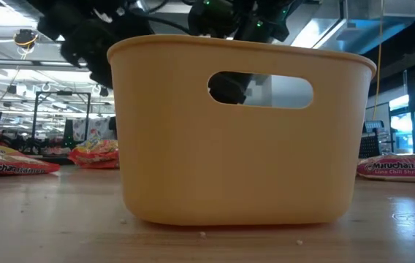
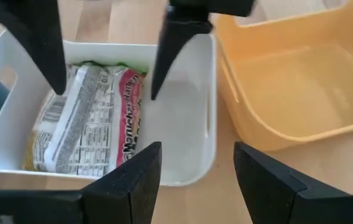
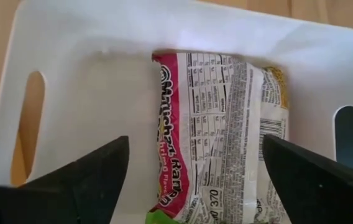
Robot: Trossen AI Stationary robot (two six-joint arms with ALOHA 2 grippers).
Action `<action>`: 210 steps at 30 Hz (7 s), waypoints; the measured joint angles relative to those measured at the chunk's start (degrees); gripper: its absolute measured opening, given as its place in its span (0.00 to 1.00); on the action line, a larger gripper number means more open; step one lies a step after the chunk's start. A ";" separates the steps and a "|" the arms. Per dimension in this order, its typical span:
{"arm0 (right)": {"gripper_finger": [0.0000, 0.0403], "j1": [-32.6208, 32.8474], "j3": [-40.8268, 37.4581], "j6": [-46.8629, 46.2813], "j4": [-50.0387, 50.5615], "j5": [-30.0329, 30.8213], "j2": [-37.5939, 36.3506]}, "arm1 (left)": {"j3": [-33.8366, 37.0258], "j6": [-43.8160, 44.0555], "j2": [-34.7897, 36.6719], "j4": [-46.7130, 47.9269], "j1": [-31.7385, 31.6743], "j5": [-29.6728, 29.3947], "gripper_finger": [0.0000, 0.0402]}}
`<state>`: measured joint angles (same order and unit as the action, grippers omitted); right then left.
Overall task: Sort Maruchan noodles
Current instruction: Put the green noodle pack into the white bin
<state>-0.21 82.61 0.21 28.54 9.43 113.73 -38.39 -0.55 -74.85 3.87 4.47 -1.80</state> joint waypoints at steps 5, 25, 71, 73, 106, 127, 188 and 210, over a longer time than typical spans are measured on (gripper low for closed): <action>0.86 0.21 0.00 -0.04 -0.18 0.00 0.66 | -0.05 -4.34 -0.65 0.11 3.19 -7.59 0.48; 0.86 0.17 -0.02 -1.46 -2.05 0.03 2.97 | -8.58 -8.93 -17.17 3.36 2.64 -5.95 0.48; 0.86 2.66 0.66 7.61 -2.65 15.56 6.80 | -10.10 -12.52 -19.67 3.77 3.43 -1.21 0.01; 0.86 2.87 1.87 7.87 -0.89 18.17 6.91 | -10.02 -12.65 -19.67 3.76 3.42 -1.35 0.01; 0.86 2.96 2.84 5.85 11.44 16.58 -0.25 | -10.32 -12.88 -19.06 3.13 3.71 -5.30 0.01; 0.85 -1.14 -8.62 3.86 -11.69 -4.95 -0.76 | -10.06 -13.60 -19.31 3.27 4.55 -4.48 0.01; 0.00 -2.56 -9.82 3.43 -8.56 7.45 -10.05 | -10.20 -13.52 -19.07 3.08 4.54 -3.25 0.02; 0.91 0.92 -9.76 0.10 -14.15 1.44 -0.46 | -10.04 -13.74 -19.34 2.11 4.52 -2.72 0.02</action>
<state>0.71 72.85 0.31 14.39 10.87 113.27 -48.42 -14.28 -94.19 5.98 8.99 -4.51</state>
